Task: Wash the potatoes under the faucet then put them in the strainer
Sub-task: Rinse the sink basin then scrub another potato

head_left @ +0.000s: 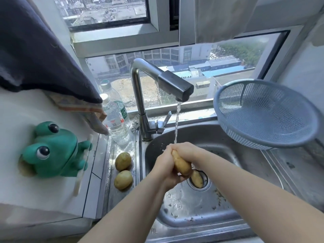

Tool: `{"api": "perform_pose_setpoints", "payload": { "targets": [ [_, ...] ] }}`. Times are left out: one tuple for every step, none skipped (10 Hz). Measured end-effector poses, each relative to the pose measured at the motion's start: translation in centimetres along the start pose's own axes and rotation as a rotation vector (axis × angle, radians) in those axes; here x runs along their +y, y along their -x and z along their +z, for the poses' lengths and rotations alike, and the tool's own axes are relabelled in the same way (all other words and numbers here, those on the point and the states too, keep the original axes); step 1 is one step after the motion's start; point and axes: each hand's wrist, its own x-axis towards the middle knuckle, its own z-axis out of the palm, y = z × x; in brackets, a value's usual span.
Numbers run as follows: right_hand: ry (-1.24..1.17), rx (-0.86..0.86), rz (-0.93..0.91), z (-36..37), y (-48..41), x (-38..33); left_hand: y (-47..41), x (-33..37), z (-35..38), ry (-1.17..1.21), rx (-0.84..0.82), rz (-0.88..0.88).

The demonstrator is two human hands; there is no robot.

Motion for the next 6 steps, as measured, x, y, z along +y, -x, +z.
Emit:
{"api": "perform_pose_setpoints", "payload": {
  "targets": [
    [-0.212, 0.088, -0.142, 0.6, -0.2, 1.3, 0.1, 1.1, -0.7, -0.012, -0.055, -0.024],
    [-0.068, 0.099, -0.366, 1.6, 0.5, 2.2, -0.9, 2.7, -1.5, 0.066, -0.071, -0.083],
    [0.115, 0.142, -0.485, 1.5, 0.8, 2.3, -1.3, 3.3, -1.7, 0.044, -0.099, -0.147],
    [0.03, 0.192, -0.465, 0.9, 0.1, 1.6, -1.4, 2.9, -0.5, -0.002, -0.101, -0.08],
    [-0.121, 0.155, -0.378, 1.0, -0.6, 0.8, -1.4, 2.9, -0.5, 0.036, -0.038, -0.065],
    [-0.159, 0.139, -0.312, 1.0, -1.1, 0.1, -2.6, 2.4, -0.6, -0.903, 0.243, 0.136]
  ]
}}
